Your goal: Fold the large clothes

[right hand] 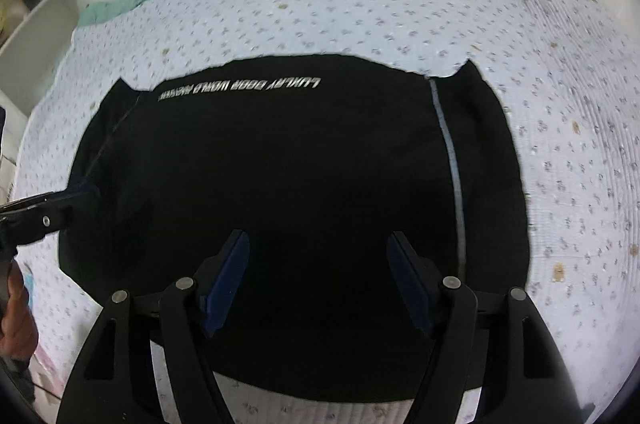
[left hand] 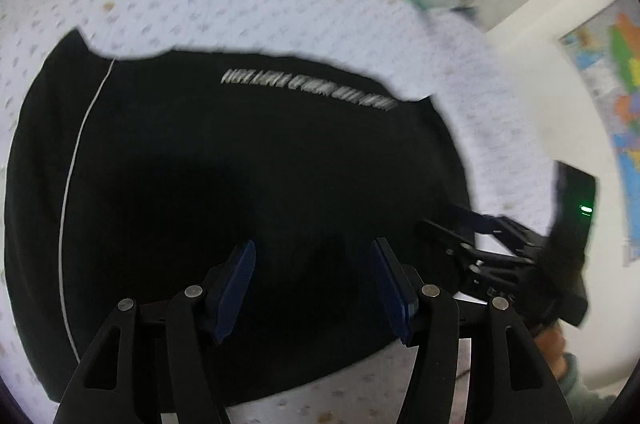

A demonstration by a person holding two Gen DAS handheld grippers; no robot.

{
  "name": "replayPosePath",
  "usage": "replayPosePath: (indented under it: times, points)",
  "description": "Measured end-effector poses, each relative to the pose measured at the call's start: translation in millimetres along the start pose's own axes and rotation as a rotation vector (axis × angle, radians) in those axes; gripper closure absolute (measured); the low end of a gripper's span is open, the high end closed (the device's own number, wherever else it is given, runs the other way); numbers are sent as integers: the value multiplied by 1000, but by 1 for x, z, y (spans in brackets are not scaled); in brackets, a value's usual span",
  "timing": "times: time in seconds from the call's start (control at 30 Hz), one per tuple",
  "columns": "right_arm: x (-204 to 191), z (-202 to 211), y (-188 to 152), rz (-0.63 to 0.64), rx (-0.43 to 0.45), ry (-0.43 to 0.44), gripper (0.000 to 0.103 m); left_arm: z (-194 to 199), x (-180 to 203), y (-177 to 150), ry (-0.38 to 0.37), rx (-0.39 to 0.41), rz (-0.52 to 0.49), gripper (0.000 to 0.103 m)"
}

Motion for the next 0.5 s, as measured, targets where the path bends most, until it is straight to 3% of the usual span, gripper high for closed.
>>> replayPosePath:
  times: [0.07, 0.17, 0.33, 0.43, 0.5]
  points:
    - [-2, -22, -12, 16, -29, -14, 29, -23, -14, -8, 64, -53, 7, 43]
    - [5, -48, -24, -27, -55, 7, 29, -50, -32, -13, 52, -87, 56, 43]
    - [0, -52, -28, 1, -46, -26, 28, -44, -36, -9, 33, -93, 80, 43]
    - [4, -43, -20, -26, -83, 8, 29, -25, -30, -2, 2, -87, 63, 43]
    - [6, -27, -7, -47, -59, 48, 30, -10, -26, 7, -24, -64, 45, 43]
Point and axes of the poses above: each gripper's, at about its wrist camera, not at the fingertips, and z roughly against the way its jaws point, x to its right, y to its top, the point moved 3 cm from there along -z, roughly the way its jaws point, and after that the axes turned 3 degrees about x, right-handed, at the moved point
